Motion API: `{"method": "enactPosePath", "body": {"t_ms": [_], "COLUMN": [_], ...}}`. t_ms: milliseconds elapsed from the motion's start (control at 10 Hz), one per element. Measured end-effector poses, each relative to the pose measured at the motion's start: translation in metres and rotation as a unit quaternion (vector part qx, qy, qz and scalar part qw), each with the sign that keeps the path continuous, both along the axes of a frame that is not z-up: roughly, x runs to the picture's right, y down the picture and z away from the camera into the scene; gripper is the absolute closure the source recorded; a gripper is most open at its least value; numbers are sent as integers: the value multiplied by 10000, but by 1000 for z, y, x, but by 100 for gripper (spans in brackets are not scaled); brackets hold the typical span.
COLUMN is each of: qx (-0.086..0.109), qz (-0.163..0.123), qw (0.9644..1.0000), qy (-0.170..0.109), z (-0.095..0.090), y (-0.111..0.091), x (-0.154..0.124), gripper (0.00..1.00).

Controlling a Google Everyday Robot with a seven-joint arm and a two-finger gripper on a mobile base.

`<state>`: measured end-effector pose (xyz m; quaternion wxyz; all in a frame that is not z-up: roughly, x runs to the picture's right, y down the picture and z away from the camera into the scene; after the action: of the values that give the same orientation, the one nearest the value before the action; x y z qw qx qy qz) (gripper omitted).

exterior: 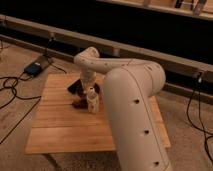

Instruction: Place the white sponge in the ceramic bowl

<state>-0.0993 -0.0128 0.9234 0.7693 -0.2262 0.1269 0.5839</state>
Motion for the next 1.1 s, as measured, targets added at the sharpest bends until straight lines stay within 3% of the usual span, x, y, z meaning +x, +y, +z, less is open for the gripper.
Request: {"method": "enactPosePath", "body": {"t_ms": [200, 400, 1100], "qx": [-12, -11, 3], "qz": [-13, -25, -4], "qw": [10000, 10000, 10000], "qy": [11, 20, 9], "z": [1, 3, 4], "y": [0, 1, -1], "x": [1, 1, 0], "gripper": [29, 20, 20]}}
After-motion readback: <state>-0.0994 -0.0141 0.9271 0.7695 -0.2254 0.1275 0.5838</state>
